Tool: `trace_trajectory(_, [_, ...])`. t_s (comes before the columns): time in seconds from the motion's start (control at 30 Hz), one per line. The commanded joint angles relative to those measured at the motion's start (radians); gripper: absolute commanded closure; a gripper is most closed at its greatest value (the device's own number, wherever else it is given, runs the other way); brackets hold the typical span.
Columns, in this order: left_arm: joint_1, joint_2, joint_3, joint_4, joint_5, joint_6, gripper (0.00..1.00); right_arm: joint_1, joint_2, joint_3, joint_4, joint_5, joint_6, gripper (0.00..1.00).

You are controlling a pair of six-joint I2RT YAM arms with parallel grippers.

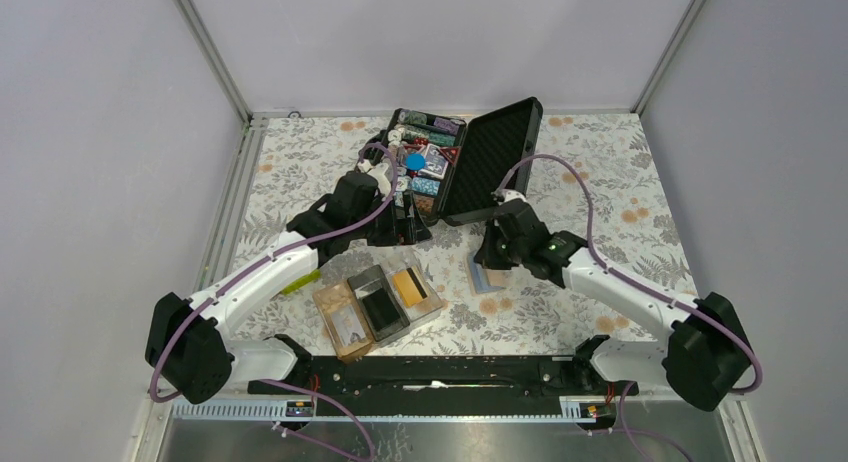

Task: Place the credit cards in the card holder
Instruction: Close the card holder at the center of the board.

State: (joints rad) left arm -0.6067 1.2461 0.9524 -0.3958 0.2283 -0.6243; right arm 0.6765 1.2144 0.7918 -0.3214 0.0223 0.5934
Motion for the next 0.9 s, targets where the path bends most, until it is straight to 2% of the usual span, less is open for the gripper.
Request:
trace_trajectory(0.0, [0.004, 0.001, 0.000, 0.046, 0.026, 0.020, 0.17, 0.059, 0.061, -0.040, 0.183, -0.063, 0.077, 1.00])
trace_trajectory(0.17, [0.005, -0.001, 0.000, 0.042, 0.017, 0.021, 0.17, 0.083, 0.184, -0.048, 0.272, -0.078, 0.090, 1.00])
trace_trajectory(0.2, [0.005, -0.003, 0.000, 0.039, 0.015, 0.021, 0.17, 0.086, 0.200, -0.042, 0.274, -0.084, 0.084, 0.97])
trace_trajectory(0.27, [0.006, -0.006, 0.003, 0.037, 0.015, 0.022, 0.17, 0.087, 0.214, -0.029, 0.265, -0.099, 0.075, 0.86])
trace_trajectory(0.33, [0.005, -0.011, 0.009, 0.037, 0.020, 0.024, 0.16, 0.088, 0.195, -0.017, 0.245, -0.102, 0.063, 0.69])
trace_trajectory(0.47, [0.005, -0.011, 0.032, 0.035, 0.022, 0.025, 0.16, 0.088, 0.087, 0.001, 0.170, -0.051, 0.034, 0.36])
trace_trajectory(0.57, [-0.003, -0.001, 0.057, 0.040, 0.023, 0.016, 0.16, 0.080, -0.009, 0.019, 0.083, 0.029, 0.004, 0.18])
trace_trajectory(0.67, [-0.039, 0.024, 0.088, 0.043, 0.004, 0.006, 0.16, 0.030, -0.059, 0.038, -0.018, 0.055, -0.027, 0.14])
trace_trajectory(0.87, [-0.139, 0.117, 0.136, 0.095, -0.024, -0.056, 0.16, -0.119, -0.086, -0.037, -0.032, 0.004, -0.080, 0.22])
